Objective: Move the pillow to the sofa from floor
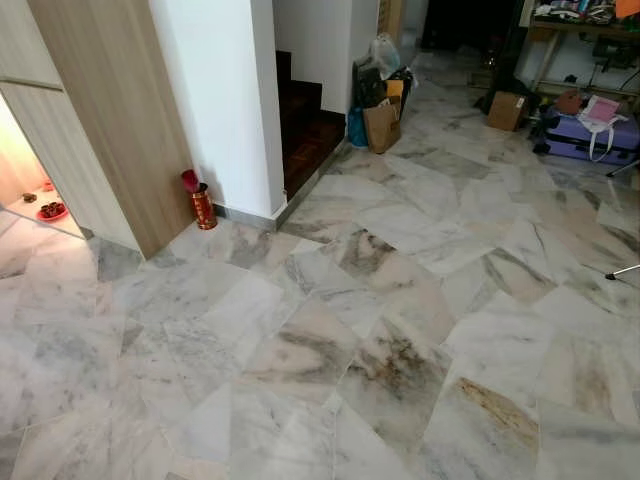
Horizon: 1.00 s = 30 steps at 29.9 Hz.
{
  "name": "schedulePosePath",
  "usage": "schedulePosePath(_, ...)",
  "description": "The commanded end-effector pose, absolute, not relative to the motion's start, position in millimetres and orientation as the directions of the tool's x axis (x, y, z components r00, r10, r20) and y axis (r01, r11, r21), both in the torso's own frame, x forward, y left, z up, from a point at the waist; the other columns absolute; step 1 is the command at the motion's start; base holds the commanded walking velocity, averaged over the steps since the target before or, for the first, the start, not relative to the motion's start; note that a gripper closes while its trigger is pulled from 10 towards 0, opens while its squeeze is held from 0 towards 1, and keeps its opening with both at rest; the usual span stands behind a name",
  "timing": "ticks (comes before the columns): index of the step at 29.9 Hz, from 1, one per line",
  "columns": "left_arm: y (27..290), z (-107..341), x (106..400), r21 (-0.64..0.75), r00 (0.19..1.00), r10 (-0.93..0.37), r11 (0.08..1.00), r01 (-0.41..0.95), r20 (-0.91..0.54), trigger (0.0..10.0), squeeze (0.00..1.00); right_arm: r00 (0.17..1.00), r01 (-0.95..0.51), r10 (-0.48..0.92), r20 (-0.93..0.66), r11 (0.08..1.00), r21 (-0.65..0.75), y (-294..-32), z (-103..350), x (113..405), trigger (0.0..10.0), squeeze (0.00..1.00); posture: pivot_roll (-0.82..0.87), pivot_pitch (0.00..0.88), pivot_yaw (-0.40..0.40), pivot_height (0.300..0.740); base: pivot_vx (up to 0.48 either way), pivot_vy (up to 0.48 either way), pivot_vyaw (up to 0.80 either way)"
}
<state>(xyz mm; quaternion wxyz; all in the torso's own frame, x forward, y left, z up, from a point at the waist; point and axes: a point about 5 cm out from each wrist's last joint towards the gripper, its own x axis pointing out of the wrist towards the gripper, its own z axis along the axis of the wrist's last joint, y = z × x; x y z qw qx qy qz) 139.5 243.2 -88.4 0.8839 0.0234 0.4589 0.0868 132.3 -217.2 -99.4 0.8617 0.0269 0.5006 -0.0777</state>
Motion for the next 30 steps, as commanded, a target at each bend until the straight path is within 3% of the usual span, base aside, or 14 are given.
schedulePosePath(1,222.3,-80.8,172.2,-0.027,0.626,0.119,0.975,-0.218,-0.771,10.0,0.0,0.601,0.109,0.022,-0.799,0.988,0.109,-198.3,-78.8,189.7,10.0,0.0,0.05,0.036,-0.021,0.74,0.0,0.0,0.0)
schedulePosePath(5,228.9,-77.4,175.6,0.13,0.631,0.157,0.987,-0.09,-0.759,10.0,0.0,0.612,0.132,0.02,-0.791,0.983,0.126,-202.3,-79.1,186.9,10.0,0.0,0.04,0.062,-0.019,0.74,0.0,0.0,0.0)
schedulePosePath(21,233.1,-75.2,177.0,0.166,0.644,0.202,0.979,-0.118,-0.738,10.0,0.0,0.629,0.101,0.042,-0.777,0.986,0.135,-198.6,-76.1,193.6,10.0,0.0,0.05,0.065,-0.018,0.74,0.0,0.0,0.0)
schedulePosePath(30,228.4,-79.0,172.5,0.152,0.624,0.171,0.985,-0.084,-0.762,10.0,0.0,0.632,0.098,0.046,-0.774,0.986,0.138,-194.0,-76.8,193.5,10.0,0.0,0.04,0.062,0.003,0.74,0.0,0.0,0.8)
